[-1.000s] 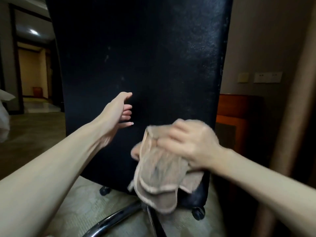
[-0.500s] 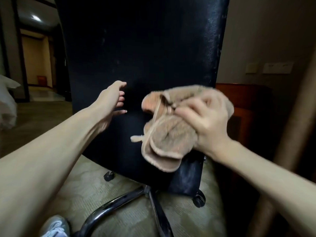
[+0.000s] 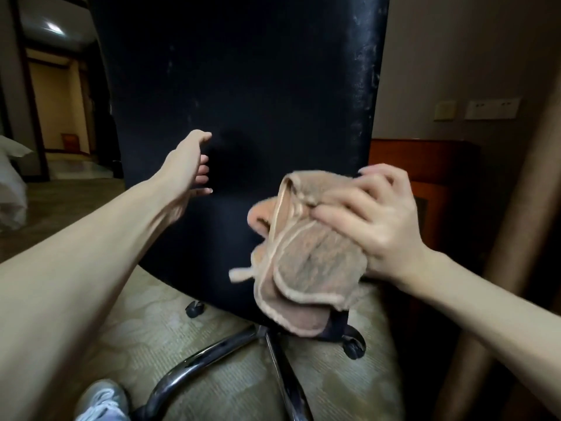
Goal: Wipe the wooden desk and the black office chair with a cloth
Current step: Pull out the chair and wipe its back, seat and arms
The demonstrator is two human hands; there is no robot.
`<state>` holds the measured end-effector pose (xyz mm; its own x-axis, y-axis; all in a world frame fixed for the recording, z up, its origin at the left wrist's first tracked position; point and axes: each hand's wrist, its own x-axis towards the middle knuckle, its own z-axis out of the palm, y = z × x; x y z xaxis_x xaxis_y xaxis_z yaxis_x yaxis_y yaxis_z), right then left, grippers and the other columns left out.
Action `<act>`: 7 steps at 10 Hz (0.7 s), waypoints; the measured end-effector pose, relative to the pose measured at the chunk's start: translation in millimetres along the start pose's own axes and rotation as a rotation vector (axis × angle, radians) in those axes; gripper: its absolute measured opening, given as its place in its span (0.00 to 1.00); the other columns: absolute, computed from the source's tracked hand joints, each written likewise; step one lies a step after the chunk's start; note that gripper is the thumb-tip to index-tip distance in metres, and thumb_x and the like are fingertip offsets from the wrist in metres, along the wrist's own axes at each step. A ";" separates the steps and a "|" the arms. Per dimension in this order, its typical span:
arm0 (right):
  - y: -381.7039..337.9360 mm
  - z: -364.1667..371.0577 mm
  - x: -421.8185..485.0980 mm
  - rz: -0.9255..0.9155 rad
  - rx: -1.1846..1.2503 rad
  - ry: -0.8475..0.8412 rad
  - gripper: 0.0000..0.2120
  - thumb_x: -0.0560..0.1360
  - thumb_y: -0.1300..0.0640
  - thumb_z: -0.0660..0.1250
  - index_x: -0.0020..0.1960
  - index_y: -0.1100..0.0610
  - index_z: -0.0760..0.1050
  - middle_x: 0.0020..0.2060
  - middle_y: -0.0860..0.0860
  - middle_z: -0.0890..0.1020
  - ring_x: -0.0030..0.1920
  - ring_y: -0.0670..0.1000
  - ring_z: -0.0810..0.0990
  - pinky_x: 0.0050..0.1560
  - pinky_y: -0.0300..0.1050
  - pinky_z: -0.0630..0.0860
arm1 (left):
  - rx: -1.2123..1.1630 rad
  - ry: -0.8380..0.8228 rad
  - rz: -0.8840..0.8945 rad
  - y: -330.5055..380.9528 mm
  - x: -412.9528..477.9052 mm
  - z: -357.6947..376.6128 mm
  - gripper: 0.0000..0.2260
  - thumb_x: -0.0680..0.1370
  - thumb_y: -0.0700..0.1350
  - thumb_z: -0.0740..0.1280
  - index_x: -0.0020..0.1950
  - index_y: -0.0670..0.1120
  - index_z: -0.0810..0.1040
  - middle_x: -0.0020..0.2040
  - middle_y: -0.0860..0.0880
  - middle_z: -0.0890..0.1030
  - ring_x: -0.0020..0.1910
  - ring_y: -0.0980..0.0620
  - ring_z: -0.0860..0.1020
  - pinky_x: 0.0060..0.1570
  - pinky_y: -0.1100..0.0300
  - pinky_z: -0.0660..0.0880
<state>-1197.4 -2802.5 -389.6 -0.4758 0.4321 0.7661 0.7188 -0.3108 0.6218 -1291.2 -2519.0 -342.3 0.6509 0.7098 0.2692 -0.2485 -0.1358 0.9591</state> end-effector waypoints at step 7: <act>-101.0 75.0 53.0 -0.020 0.083 0.068 0.03 0.74 0.55 0.73 0.46 0.53 0.85 0.44 0.50 0.85 0.43 0.57 0.82 0.58 0.56 0.72 | -0.129 0.049 -0.218 -124.4 -57.9 -40.4 0.19 0.83 0.51 0.62 0.67 0.38 0.75 0.35 0.51 0.78 0.37 0.51 0.77 0.43 0.59 0.75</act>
<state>-1257.2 -2684.7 -424.1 -0.5223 0.3780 0.7644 0.7467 -0.2301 0.6240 -1327.0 -2515.3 -480.7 0.6644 0.7458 0.0497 -0.1977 0.1112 0.9739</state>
